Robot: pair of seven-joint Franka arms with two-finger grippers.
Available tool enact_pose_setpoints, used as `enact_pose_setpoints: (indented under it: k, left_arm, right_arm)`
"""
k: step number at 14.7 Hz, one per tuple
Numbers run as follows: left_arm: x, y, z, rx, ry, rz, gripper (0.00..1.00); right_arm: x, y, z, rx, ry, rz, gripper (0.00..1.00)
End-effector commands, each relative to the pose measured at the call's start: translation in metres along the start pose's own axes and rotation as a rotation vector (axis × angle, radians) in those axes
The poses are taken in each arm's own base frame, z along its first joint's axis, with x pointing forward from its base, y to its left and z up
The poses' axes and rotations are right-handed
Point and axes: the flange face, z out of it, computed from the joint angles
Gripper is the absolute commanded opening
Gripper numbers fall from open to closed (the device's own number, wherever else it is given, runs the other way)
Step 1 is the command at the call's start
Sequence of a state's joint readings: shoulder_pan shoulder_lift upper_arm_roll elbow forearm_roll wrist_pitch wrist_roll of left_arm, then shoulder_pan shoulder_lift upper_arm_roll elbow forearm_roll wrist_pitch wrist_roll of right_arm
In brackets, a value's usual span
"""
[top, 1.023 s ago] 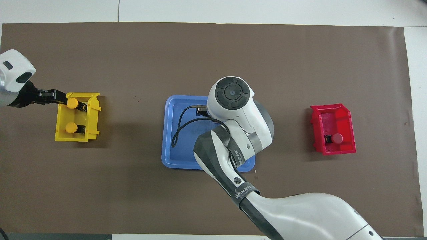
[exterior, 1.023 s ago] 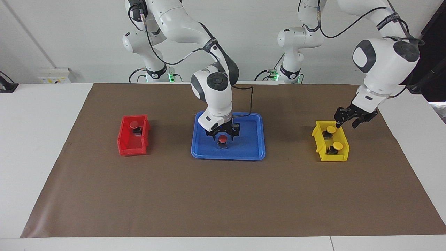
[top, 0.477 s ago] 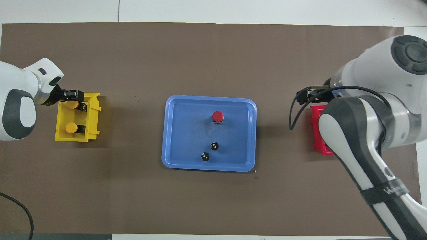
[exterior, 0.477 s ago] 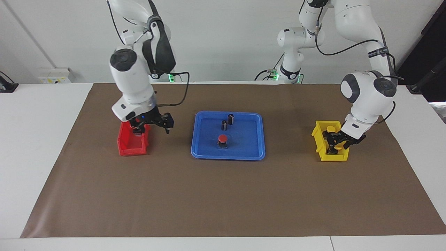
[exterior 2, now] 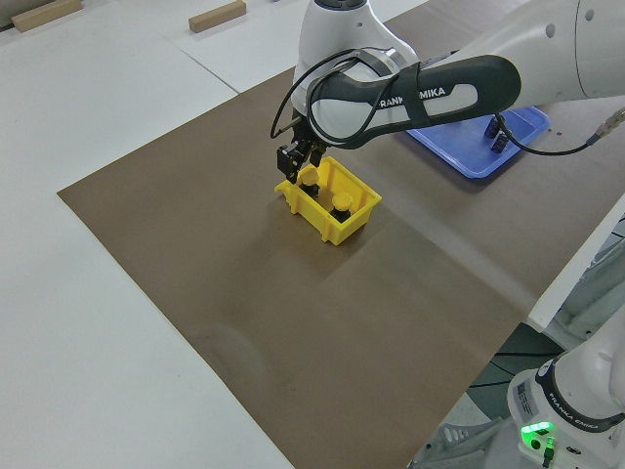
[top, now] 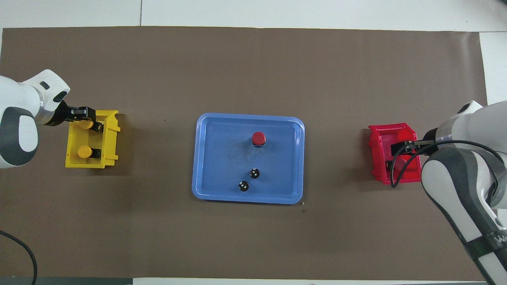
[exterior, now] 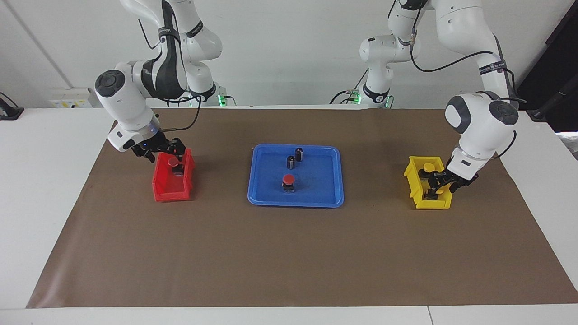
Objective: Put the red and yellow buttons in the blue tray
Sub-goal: 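Grasp a yellow button with the left gripper while the right gripper grasps a red button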
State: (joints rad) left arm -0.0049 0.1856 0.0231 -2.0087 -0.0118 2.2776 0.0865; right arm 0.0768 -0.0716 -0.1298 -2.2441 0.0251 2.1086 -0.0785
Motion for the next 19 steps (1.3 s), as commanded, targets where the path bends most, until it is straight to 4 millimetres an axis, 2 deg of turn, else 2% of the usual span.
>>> enact_pose_setpoints:
  k: [1, 6, 8, 10, 11, 12, 13, 14, 16, 17, 19]
  left_arm:
    - [-0.01, 0.006, 0.004, 0.01, -0.004, 0.005, 0.67]
    - [-0.009, 0.01, 0.004, 0.01, 0.002, 0.008, 0.67]
    - [-0.009, 0.019, 0.005, 0.008, 0.0, 0.023, 0.67]
    - [-0.012, 0.019, 0.01, 0.008, -0.012, 0.023, 0.67]
    - [-0.014, 0.019, 0.014, 0.007, -0.016, 0.023, 0.6]
    - [-0.013, 0.018, 0.014, 0.008, -0.016, 0.02, 0.37]
    - [-0.013, 0.017, 0.013, 0.008, -0.015, 0.02, 0.07]
    - [-0.011, 0.015, 0.012, 0.009, -0.01, 0.016, 0.01]
    - [-0.006, 0.01, 0.005, 0.008, -0.012, 0.006, 0.01]
    - [-0.002, 0.009, -0.007, 0.007, -0.035, 0.005, 0.01]
    - [0.009, 0.01, -0.051, 0.002, -0.096, 0.005, 0.01]
  right_arm:
    - [-0.009, -0.009, 0.009, -0.007, 0.006, -0.043, 0.85]
    - [-0.017, -0.003, 0.025, -0.008, 0.001, -0.097, 0.67]
    - [-0.021, 0.002, 0.029, -0.009, 0.008, -0.109, 0.65]
    - [-0.022, 0.003, 0.033, -0.011, 0.015, -0.117, 0.63]
    - [-0.023, 0.005, 0.032, -0.011, 0.02, -0.122, 0.63]
    - [-0.022, 0.005, 0.032, -0.012, 0.023, -0.125, 0.62]
    - [-0.021, 0.005, 0.036, -0.012, 0.017, -0.125, 0.61]
    - [-0.022, 0.007, 0.039, -0.012, 0.015, -0.12, 0.61]
    - [-0.023, 0.006, 0.042, -0.012, 0.014, -0.123, 0.58]
    - [-0.024, 0.006, 0.043, -0.012, 0.012, -0.123, 0.56]
    - [-0.029, 0.006, 0.049, -0.012, 0.021, -0.123, 0.55]
